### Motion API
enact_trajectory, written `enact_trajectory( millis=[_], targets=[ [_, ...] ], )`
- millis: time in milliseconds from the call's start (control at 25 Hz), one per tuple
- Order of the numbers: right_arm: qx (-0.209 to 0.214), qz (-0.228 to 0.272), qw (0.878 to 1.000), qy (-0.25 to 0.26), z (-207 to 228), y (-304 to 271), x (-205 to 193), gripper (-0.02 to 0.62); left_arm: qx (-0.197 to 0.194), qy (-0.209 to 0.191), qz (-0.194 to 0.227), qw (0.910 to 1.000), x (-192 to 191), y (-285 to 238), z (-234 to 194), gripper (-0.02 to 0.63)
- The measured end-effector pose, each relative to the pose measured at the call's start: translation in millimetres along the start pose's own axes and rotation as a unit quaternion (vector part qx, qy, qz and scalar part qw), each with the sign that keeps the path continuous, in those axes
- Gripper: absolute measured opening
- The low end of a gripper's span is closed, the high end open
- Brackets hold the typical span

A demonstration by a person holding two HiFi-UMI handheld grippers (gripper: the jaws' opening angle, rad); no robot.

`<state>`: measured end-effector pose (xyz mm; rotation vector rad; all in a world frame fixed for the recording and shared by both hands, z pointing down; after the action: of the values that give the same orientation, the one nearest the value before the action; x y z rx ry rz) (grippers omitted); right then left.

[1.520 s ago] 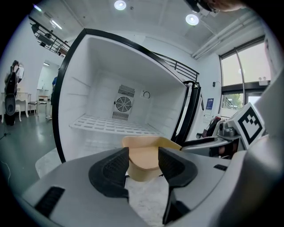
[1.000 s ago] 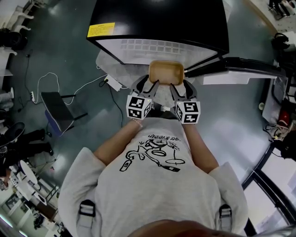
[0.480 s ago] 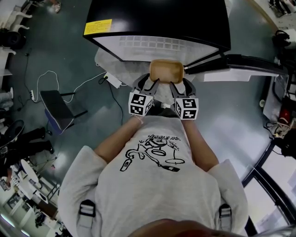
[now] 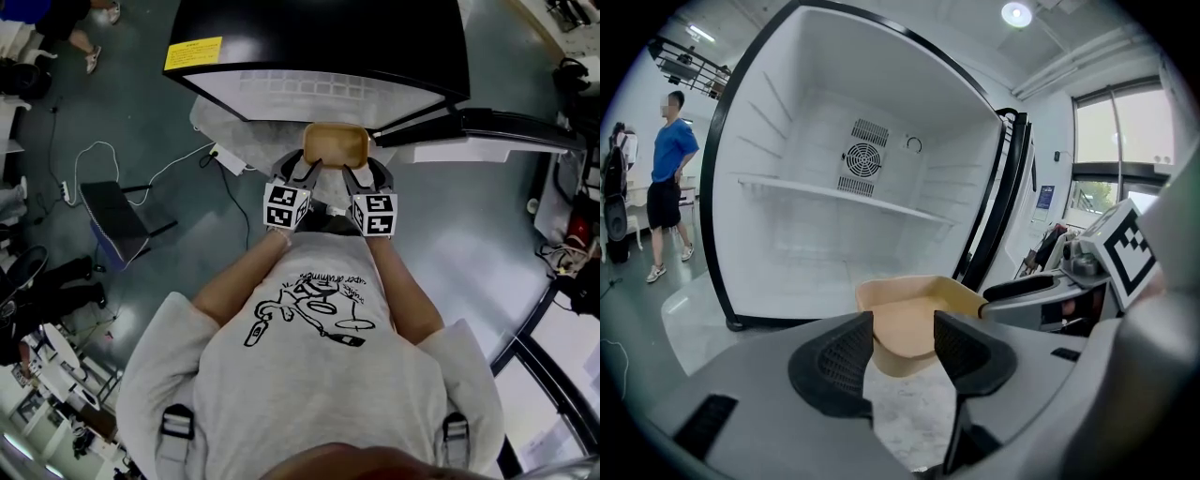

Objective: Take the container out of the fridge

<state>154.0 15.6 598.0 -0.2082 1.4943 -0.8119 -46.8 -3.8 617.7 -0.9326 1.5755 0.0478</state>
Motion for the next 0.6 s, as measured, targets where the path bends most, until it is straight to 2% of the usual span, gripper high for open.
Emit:
enact_trajectory(
  millis=[600],
  targets=[
    [-0.005,-0.040,0.999,-0.005,7.8,-14.4,-30.7,0.270,-0.007,0.004,-0.027,0.9996,-20.8,-19.9,-0.8,0.213]
  ],
)
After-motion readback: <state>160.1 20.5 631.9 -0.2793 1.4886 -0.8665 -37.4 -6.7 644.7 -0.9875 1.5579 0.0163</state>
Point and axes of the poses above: the fingertips, and each gripper's own axes: y backward along the fingers, z to its right, x out of its top, the point moved 10 cm from there along y, backward along the fingers, and after that the axes turned 3 degrees about z, right-handed, at the moved point
